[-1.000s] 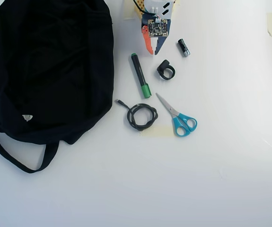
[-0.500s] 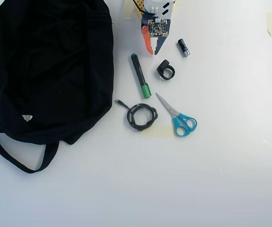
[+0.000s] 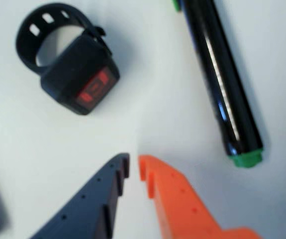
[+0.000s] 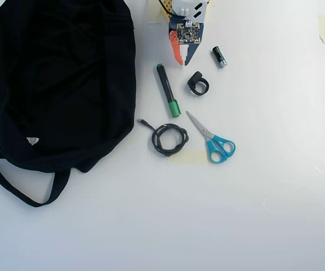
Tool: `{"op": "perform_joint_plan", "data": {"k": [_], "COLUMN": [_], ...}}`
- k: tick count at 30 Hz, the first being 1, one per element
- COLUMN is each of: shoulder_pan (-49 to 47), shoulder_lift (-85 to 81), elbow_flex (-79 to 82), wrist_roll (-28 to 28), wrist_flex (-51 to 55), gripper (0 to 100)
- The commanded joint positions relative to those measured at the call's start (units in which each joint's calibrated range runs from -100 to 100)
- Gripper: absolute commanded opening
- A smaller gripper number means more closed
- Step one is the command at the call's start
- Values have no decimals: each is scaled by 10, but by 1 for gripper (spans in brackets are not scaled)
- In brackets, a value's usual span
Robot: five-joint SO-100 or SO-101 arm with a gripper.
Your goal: Put the bike light into the black bag
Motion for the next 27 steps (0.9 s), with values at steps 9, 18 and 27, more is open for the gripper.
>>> {"op": "perform_joint_plan", "data": {"k": [9,18,27], "shoulder_pan": [2,-4,-4], "shoulder_lift": [-5,-5,-6], "elbow_flex": [13,13,12], "wrist_roll": [2,2,2], "wrist_flex": [23,23,-9], "gripper": [2,2,3]}}
